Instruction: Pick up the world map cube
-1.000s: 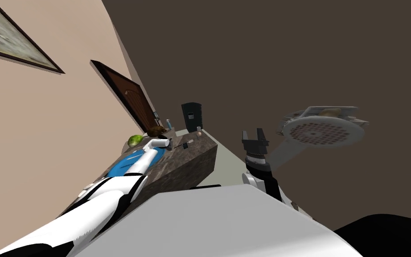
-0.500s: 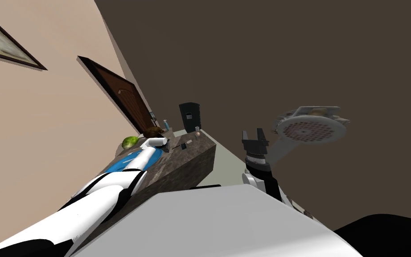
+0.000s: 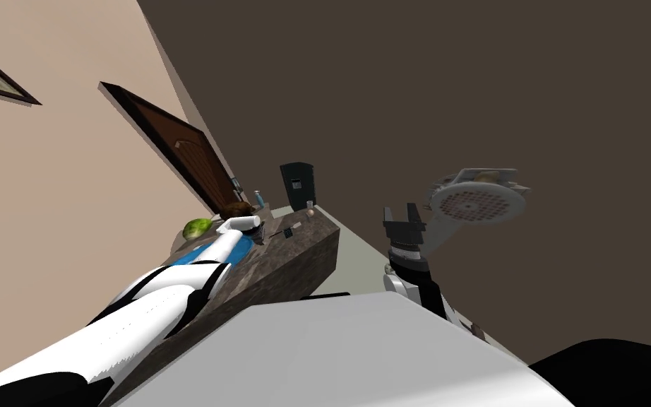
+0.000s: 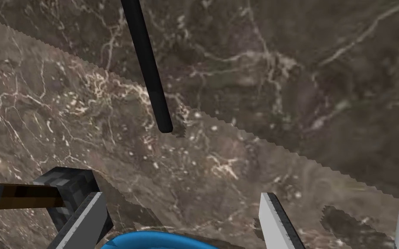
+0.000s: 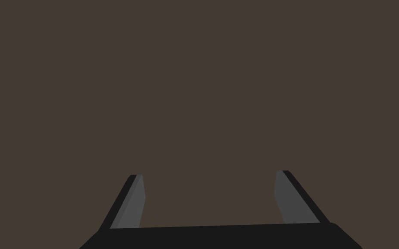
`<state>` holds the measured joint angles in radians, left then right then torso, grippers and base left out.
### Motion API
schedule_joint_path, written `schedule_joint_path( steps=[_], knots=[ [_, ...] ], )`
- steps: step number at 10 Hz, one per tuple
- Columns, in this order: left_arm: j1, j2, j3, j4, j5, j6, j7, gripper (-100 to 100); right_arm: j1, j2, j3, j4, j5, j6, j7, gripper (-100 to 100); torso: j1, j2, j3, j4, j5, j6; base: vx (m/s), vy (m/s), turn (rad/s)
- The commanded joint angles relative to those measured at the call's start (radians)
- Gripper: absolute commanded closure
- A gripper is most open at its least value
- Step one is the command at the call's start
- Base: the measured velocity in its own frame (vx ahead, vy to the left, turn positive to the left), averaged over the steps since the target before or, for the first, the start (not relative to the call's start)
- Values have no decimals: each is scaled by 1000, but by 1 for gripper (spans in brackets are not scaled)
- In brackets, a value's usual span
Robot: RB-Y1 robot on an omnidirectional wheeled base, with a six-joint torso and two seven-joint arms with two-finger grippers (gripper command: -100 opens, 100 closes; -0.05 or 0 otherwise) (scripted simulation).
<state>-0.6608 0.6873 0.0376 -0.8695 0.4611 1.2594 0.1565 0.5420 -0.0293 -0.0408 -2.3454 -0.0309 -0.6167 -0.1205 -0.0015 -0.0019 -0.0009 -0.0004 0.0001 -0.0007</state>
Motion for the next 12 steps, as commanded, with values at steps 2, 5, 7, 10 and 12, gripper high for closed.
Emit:
schedule_joint_path(
  steps=[2,5,7,10,12],
  knots=[
    [-31,26,8,78,29,67,-12,-100,0,0,0,0,0,0,0,0,0,0,0,0,0,0,7,-19,-90],
    [-55,42,12,137,48,105,-24,-100,0,0,0,0,0,0,0,0,-2,-1,-1,0,0,0,18,-33,-86],
    [-76,56,17,167,66,136,-36,-100,0,0,0,0,0,0,0,0,0,0,0,0,0,-1,7,-13,-49],
    [-96,68,21,233,82,163,-47,-100,0,0,0,0,0,0,0,0,-2,-1,-1,0,0,0,23,-35,-65],
    [-114,77,25,271,98,186,-59,-100,0,0,0,0,0,0,0,0,-1,-1,-1,0,0,0,20,-28,-25]
  ],
)
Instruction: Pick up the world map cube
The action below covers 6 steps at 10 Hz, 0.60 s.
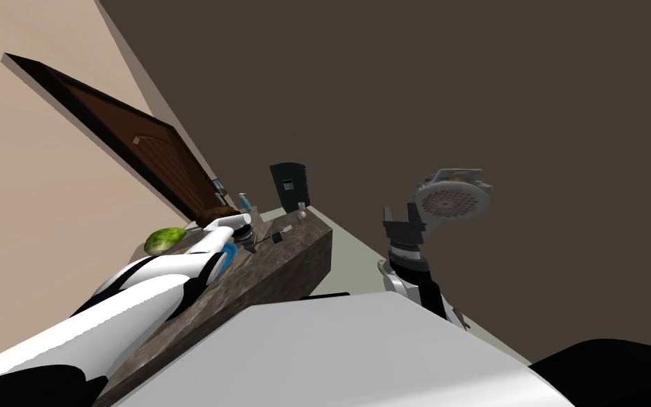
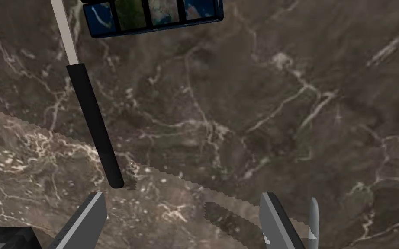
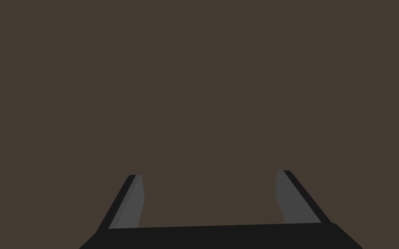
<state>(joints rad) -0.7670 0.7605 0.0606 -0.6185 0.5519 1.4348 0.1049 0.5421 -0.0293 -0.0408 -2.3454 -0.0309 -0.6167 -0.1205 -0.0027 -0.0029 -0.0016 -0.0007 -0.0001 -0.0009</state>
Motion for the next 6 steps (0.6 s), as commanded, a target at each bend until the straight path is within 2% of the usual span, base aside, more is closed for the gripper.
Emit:
schedule_joint_path(
  steps=[1,2,6],
  knots=[
    [-23,10,5,50,21,30,-17,-100,0,0,0,0,0,0,0,0,0,0,0,0,0,0,43,-64,-178],
    [-36,14,9,85,34,46,-26,-100,0,0,0,0,0,0,0,0,-2,-1,-1,0,0,1,61,-84,-257],
    [-62,13,15,125,56,67,-43,-100,0,0,0,0,0,0,0,0,-3,-3,-2,-1,-1,0,62,-75,-59]
  ],
)
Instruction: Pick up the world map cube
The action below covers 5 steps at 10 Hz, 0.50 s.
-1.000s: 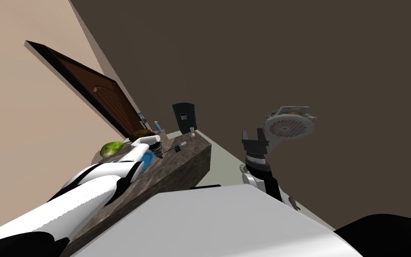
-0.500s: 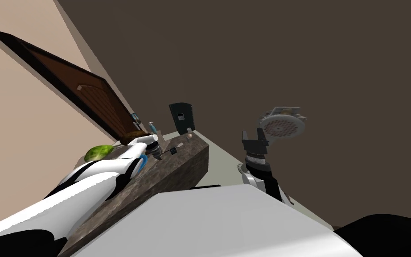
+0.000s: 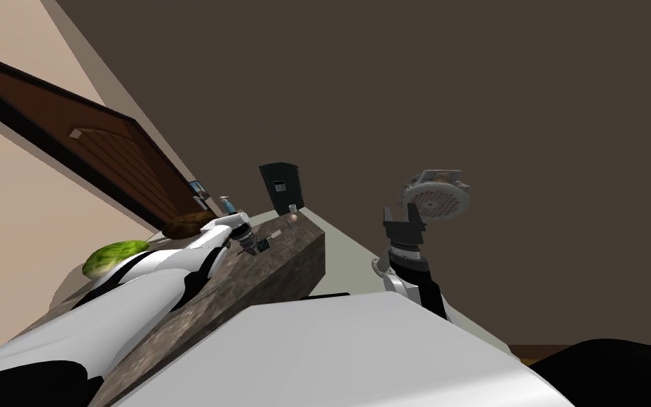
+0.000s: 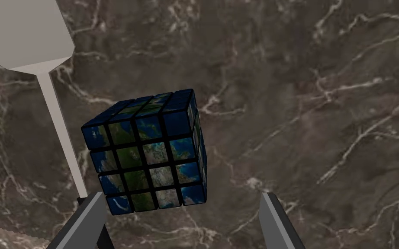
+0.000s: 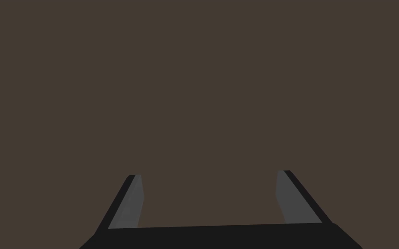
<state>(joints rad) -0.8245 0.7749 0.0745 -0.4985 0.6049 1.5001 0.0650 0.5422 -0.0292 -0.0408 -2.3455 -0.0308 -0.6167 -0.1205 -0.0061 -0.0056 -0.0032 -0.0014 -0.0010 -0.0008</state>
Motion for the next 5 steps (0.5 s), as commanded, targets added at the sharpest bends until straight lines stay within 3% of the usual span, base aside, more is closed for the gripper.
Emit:
schedule_joint_path(
  steps=[1,2,3,5],
  knots=[
    [0,0,0,0,0,0,0,-100,0,0,0,0,0,0,0,0,0,0,0,0,0,0,21,-29,-2],
    [-2,0,0,4,0,-1,-3,0,0,0,0,0,0,0,0,0,3,2,1,0,1,-1,5,-7,0],
    [11,-18,4,11,-4,-29,-4,-100,0,0,0,0,0,0,0,0,4,4,2,1,1,-1,0,0,0],
    [25,-35,7,20,-9,-57,-5,-100,0,0,0,0,0,0,0,0,6,5,3,1,2,-1,-4,4,-13]
  ],
)
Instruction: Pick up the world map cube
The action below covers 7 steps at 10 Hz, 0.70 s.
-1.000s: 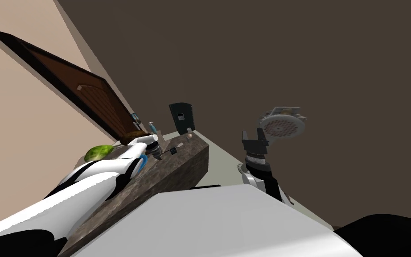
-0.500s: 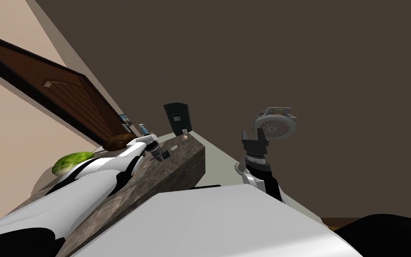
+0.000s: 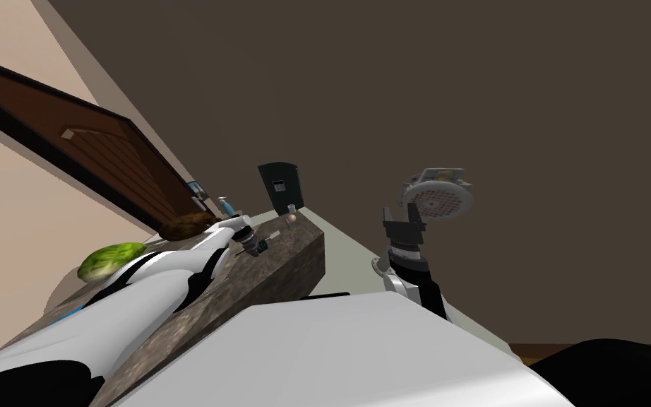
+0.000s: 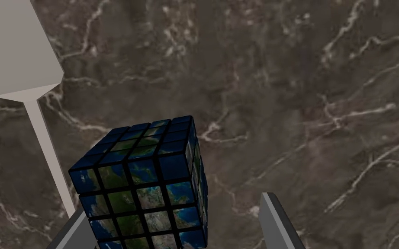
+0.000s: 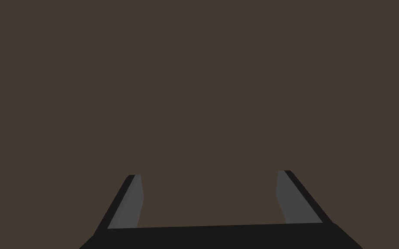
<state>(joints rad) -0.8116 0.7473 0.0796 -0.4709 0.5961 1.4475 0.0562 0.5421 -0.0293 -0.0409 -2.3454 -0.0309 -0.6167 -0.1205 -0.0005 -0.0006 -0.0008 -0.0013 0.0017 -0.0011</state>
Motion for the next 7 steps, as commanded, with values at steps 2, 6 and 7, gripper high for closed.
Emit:
schedule_joint_path(
  steps=[2,6,7],
  knots=[
    [2,-1,0,-2,0,-2,1,100,0,0,0,0,0,0,0,0,0,0,0,0,0,0,0,0,0],
    [1,0,1,-2,0,-2,1,100,0,0,0,0,0,0,0,0,1,-1,-1,-1,1,0,0,0,0],
    [1,-1,1,-2,0,-2,1,0,0,0,0,0,0,0,0,0,1,-1,-1,-1,1,0,0,0,0]
  ],
)
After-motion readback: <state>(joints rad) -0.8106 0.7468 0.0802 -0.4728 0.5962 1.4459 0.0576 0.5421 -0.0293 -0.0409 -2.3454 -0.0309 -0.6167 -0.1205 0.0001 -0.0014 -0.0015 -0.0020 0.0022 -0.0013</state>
